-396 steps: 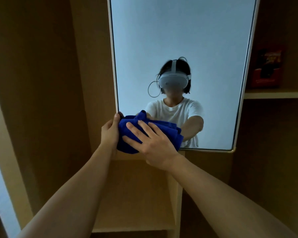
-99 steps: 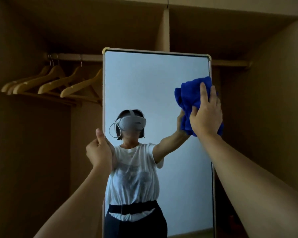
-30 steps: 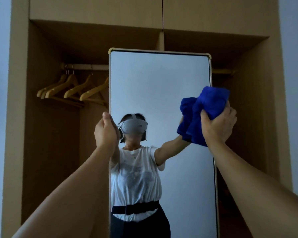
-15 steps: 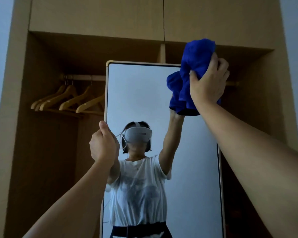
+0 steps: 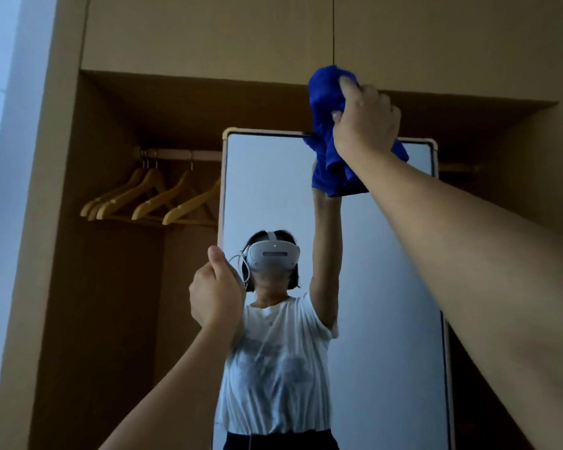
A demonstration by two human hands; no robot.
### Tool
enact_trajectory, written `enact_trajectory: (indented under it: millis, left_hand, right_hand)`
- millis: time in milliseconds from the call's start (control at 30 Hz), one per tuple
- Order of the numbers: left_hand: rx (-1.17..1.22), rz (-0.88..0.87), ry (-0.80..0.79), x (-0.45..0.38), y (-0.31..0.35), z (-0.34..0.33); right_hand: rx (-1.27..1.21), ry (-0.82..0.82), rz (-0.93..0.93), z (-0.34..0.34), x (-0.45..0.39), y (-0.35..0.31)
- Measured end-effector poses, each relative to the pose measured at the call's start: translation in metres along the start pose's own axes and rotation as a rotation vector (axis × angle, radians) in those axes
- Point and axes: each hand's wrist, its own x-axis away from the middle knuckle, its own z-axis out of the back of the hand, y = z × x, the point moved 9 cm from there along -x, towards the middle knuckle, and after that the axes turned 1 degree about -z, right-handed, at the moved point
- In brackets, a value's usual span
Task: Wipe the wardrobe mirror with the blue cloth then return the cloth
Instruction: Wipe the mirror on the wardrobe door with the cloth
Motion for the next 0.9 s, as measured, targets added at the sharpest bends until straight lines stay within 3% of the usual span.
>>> enact_trajectory:
  millis: [100,233,567,733,900]
  left_hand:
    - [-0.025,-0.006,-0.004,0.0,0.0,-0.001]
    - [-0.032,0.007,-0.013,0.0,-0.004,-0.003]
    - [-0.045,-0.007,-0.016,0.006,0.003,-0.001]
    - [-0.04,0.002,-0.032,0.008,0.003,0.0]
    - [-0.053,0.003,-0.043,0.007,0.003,-0.002]
  right_hand:
    - [0.058,-0.179,0.135,-0.02,-0.007,-0.031]
    - [0.034,-0.363,0.113,-0.035,-0.013,-0.05]
    - [-0.15,-0.531,0.238,-0.052,-0.002,-0.128]
    - [-0.275,-0.734,0.095,-0.049,-0.005,-0.098]
    - [-0.348,-0.74,-0.013,-0.054,-0.008,-0.077]
